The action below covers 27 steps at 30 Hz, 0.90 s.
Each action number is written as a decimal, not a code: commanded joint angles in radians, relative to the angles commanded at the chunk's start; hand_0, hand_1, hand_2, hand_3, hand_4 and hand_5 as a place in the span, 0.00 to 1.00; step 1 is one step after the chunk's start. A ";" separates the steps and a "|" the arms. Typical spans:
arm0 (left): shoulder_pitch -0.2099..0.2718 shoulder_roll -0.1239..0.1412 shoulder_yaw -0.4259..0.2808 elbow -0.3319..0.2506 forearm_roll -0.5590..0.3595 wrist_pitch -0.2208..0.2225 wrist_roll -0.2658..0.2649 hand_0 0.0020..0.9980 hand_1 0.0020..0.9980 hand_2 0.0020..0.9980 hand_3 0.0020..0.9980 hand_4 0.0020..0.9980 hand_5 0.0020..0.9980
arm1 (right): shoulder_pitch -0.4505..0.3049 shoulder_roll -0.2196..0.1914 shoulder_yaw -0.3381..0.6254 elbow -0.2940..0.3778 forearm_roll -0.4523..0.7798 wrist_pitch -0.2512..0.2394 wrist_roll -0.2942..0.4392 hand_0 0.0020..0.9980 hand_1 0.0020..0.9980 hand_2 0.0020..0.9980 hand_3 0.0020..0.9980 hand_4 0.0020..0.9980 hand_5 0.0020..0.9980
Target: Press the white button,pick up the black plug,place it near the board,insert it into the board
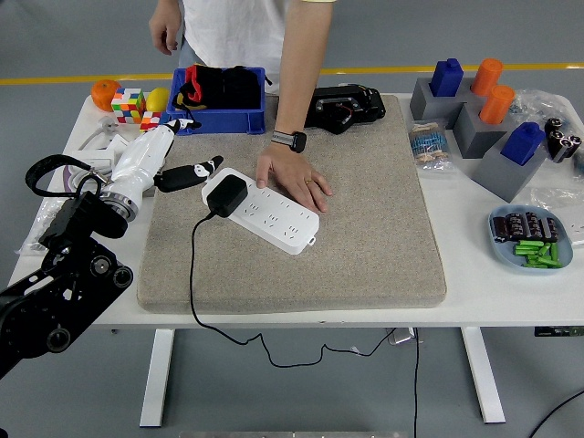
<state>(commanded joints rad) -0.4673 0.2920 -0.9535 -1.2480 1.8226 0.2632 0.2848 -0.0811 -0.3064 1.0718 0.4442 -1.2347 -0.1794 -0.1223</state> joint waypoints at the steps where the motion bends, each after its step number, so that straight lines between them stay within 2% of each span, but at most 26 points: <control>1: 0.002 0.000 -0.007 0.002 0.000 -0.007 0.008 0.92 0.92 0.86 0.81 0.79 0.58 | 0.000 0.000 0.001 0.000 0.000 0.000 -0.001 0.69 0.62 0.64 0.58 0.68 0.33; 6: 0.019 0.000 -0.055 0.024 0.008 -0.028 0.028 0.90 0.90 0.86 0.81 0.79 0.57 | 0.001 -0.001 0.004 0.001 -0.001 0.001 -0.001 0.69 0.62 0.64 0.58 0.68 0.33; 15: 0.056 0.011 -0.112 0.027 0.016 -0.035 0.032 0.90 0.90 0.85 0.80 0.79 0.57 | 0.002 -0.002 0.002 0.001 -0.001 0.002 -0.002 0.69 0.62 0.64 0.58 0.68 0.33; 27: 0.124 -0.013 -0.223 0.032 0.044 -0.039 0.027 0.90 0.90 0.85 0.80 0.79 0.57 | 0.004 -0.007 -0.001 0.002 0.000 0.003 -0.003 0.69 0.62 0.64 0.58 0.68 0.33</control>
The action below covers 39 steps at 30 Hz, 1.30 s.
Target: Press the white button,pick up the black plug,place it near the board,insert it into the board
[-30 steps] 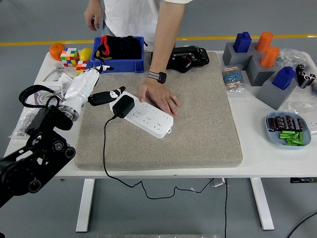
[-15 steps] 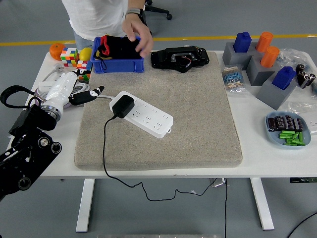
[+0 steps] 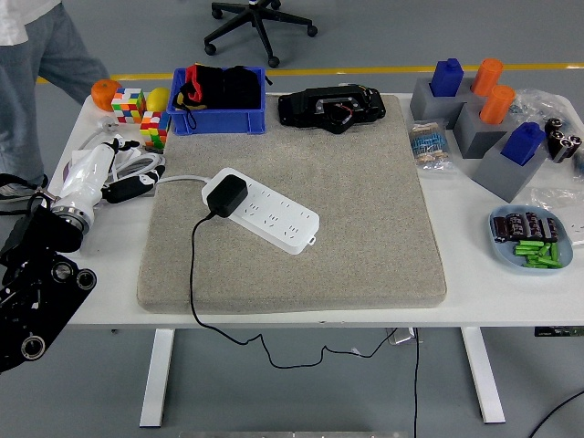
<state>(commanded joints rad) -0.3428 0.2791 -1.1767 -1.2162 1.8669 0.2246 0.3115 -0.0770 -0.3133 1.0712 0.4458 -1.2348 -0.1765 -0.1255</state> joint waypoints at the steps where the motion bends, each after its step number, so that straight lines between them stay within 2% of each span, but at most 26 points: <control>1: 0.003 -0.001 -0.006 0.001 0.002 0.000 -0.001 0.90 0.90 0.85 0.80 0.79 0.57 | 0.000 0.000 0.000 0.000 0.000 0.000 0.000 0.69 0.62 0.64 0.58 0.68 0.33; 14: 0.060 0.005 -0.140 0.009 0.033 -0.002 -0.010 0.89 0.90 0.85 0.80 0.80 0.56 | 0.005 -0.005 0.002 0.002 0.000 0.001 0.000 0.69 0.62 0.64 0.58 0.68 0.33; 21: 0.078 -0.003 -0.167 0.006 0.038 -0.003 -0.011 0.89 0.89 0.85 0.80 0.80 0.56 | 0.002 -0.005 0.001 0.003 0.001 0.001 -0.001 0.69 0.62 0.64 0.58 0.68 0.33; 39: 0.079 -0.016 -0.185 -0.002 0.040 -0.004 -0.011 0.89 0.89 0.84 0.79 0.81 0.56 | 0.007 -0.003 0.013 0.004 -0.002 0.005 -0.005 0.69 0.62 0.64 0.58 0.68 0.33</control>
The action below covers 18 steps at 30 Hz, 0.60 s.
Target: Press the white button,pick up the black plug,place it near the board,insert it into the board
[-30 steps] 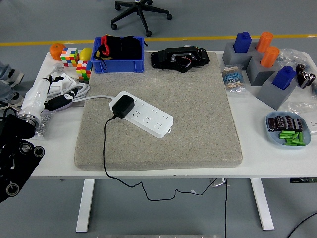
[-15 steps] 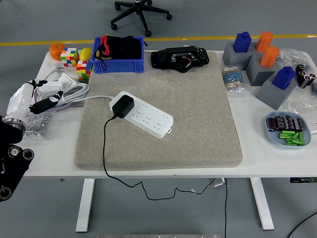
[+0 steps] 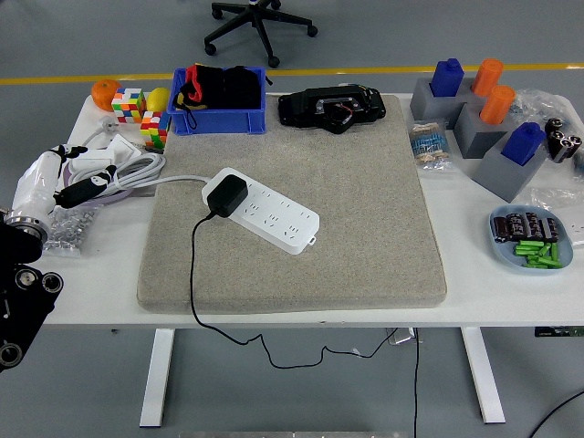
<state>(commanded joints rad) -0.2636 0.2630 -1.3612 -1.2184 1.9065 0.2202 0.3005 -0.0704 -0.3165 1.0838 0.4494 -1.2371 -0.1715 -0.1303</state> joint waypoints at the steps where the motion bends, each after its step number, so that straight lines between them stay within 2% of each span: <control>1: 0.000 -0.001 -0.001 -0.001 0.000 0.000 0.000 0.89 0.89 0.84 0.79 0.81 0.56 | 0.001 0.000 0.000 0.001 0.000 0.001 -0.001 0.69 0.62 0.64 0.58 0.68 0.33; 18: 0.000 -0.006 -0.010 -0.022 0.002 -0.001 -0.002 0.89 0.88 0.84 0.79 0.81 0.54 | 0.004 -0.002 0.006 0.001 -0.001 0.005 -0.004 0.69 0.62 0.64 0.58 0.68 0.33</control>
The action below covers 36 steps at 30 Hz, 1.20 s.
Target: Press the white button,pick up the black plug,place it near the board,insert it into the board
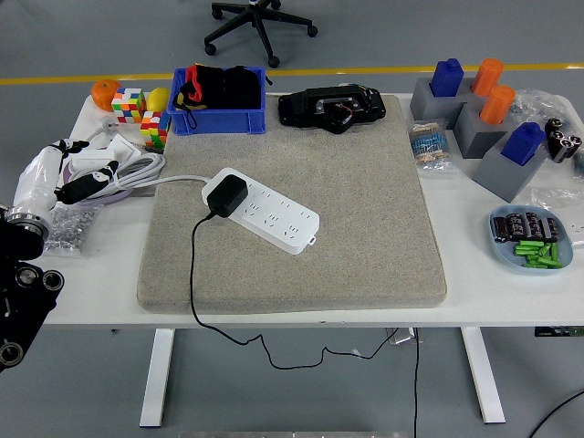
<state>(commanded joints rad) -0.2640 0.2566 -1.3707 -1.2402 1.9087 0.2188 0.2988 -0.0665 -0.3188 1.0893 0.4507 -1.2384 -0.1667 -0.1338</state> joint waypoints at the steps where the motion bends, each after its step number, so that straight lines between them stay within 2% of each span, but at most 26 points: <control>1: 0.000 0.001 0.001 -0.001 0.000 0.000 -0.001 0.89 0.88 0.84 0.79 0.81 0.54 | 0.000 0.000 0.000 0.000 0.000 0.000 0.000 0.69 0.62 0.64 0.58 0.68 0.33; 36: 0.005 0.001 0.013 -0.028 -0.002 0.003 -0.008 0.89 0.88 0.83 0.79 0.81 0.53 | 0.001 -0.005 -0.009 0.001 0.002 0.006 -0.002 0.69 0.62 0.64 0.58 0.68 0.34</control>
<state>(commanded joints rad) -0.2591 0.2574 -1.3579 -1.2679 1.9067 0.2215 0.2904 -0.0659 -0.3236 1.0799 0.4518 -1.2363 -0.1612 -0.1359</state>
